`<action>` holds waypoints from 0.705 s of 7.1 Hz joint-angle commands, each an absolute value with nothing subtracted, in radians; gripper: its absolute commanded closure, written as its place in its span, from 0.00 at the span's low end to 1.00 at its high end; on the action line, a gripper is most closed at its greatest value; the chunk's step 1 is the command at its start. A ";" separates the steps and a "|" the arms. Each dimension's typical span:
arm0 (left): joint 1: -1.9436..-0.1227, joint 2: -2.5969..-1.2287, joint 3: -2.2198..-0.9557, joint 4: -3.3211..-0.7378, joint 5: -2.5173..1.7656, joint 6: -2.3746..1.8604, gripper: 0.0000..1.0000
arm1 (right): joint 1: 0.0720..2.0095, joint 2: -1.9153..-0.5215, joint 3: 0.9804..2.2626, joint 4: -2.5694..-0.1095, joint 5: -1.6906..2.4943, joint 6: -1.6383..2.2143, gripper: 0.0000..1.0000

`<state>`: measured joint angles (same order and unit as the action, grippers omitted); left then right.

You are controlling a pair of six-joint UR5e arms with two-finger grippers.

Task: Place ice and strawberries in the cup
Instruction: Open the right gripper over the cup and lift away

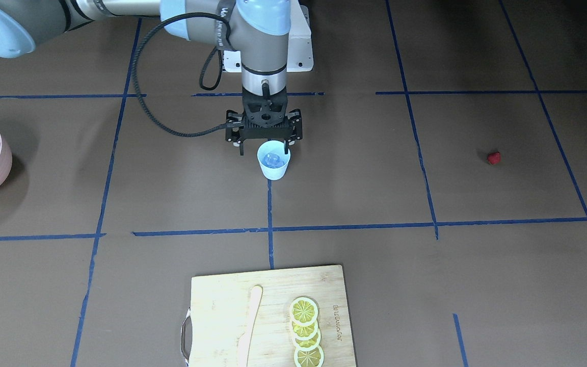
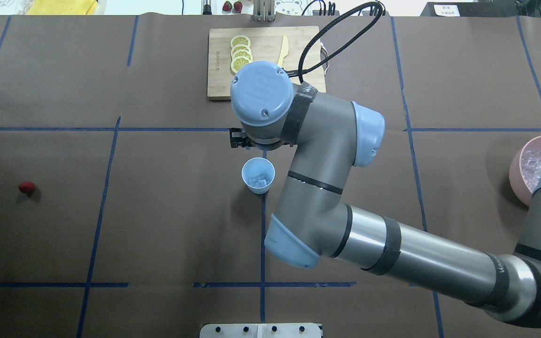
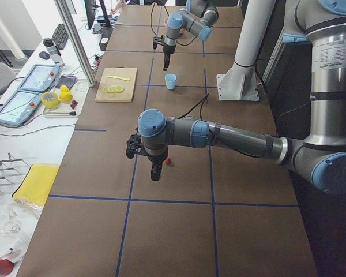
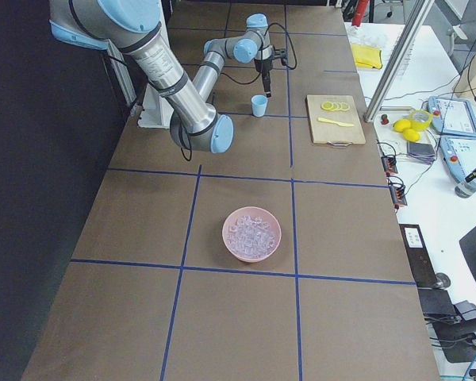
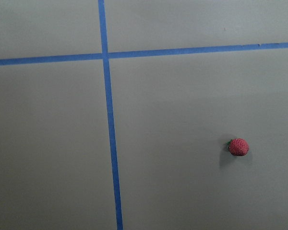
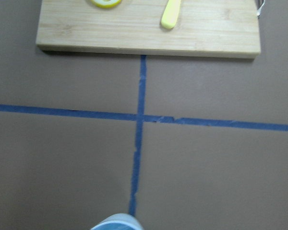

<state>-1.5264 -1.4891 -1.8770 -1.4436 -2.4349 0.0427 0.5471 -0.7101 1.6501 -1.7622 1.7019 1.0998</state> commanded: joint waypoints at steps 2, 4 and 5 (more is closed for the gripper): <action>-1.525 -1.549 -1.864 -1.493 -2.433 0.026 0.00 | 0.800 -0.969 1.891 -1.761 1.935 0.835 0.00; -1.525 -1.560 -1.853 -1.546 -2.439 0.017 0.00 | 0.995 -1.130 1.953 -1.763 2.093 0.638 0.00; -1.523 -1.559 -1.839 -1.587 -2.433 0.011 0.00 | 1.108 -1.216 1.951 -1.763 2.188 0.514 0.00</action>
